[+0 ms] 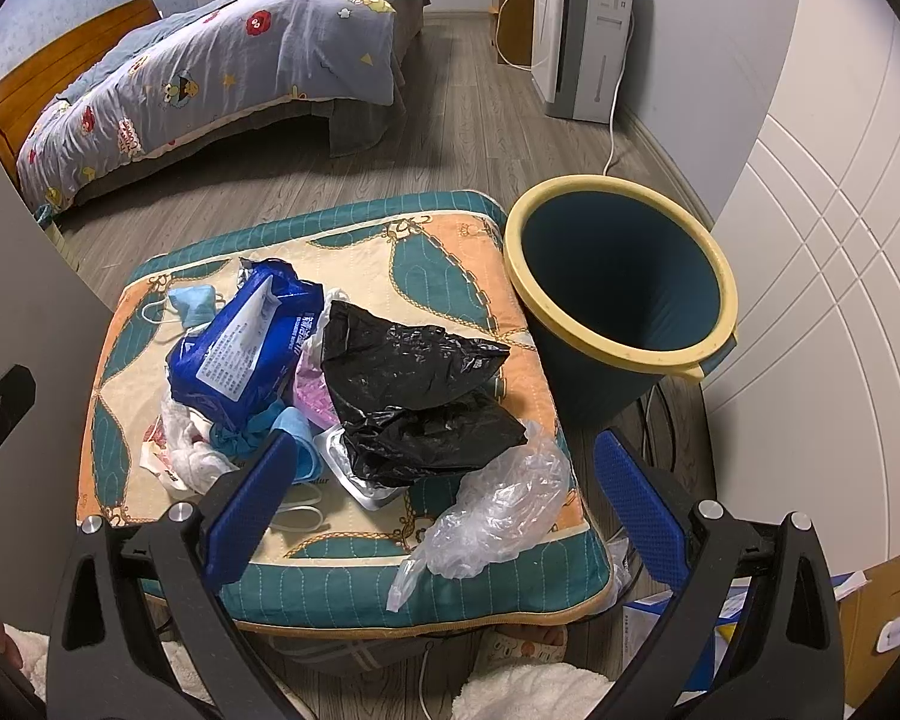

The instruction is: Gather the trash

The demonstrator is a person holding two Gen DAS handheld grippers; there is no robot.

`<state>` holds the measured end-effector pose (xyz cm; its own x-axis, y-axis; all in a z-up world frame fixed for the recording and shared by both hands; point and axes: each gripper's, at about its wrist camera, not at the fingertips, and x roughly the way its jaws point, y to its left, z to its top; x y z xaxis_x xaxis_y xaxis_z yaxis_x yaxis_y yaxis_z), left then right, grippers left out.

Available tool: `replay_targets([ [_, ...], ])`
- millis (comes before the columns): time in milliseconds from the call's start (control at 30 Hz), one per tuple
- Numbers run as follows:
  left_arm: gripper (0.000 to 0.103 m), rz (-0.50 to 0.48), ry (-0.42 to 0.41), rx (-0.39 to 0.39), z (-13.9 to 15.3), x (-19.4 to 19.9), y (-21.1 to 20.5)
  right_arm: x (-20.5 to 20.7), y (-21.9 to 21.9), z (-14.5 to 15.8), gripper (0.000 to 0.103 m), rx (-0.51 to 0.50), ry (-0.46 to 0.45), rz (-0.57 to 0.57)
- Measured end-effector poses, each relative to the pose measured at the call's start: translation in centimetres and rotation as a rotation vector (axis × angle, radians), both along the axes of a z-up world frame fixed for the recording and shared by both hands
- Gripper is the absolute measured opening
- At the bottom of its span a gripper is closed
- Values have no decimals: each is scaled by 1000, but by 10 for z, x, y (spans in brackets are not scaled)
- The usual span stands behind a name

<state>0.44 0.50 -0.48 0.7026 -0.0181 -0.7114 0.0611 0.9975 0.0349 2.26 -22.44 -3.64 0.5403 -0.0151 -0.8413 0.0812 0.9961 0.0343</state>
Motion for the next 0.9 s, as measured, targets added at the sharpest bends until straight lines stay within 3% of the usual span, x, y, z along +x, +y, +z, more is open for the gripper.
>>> replay_targets([
  [767,98,-18,2,-22,-6,-3,-1,-1,-3,-7,97,16,25,-29],
  [900,98,-13,-21,46,-7,1,-8,3,-13,-14,97,18,51,-62],
])
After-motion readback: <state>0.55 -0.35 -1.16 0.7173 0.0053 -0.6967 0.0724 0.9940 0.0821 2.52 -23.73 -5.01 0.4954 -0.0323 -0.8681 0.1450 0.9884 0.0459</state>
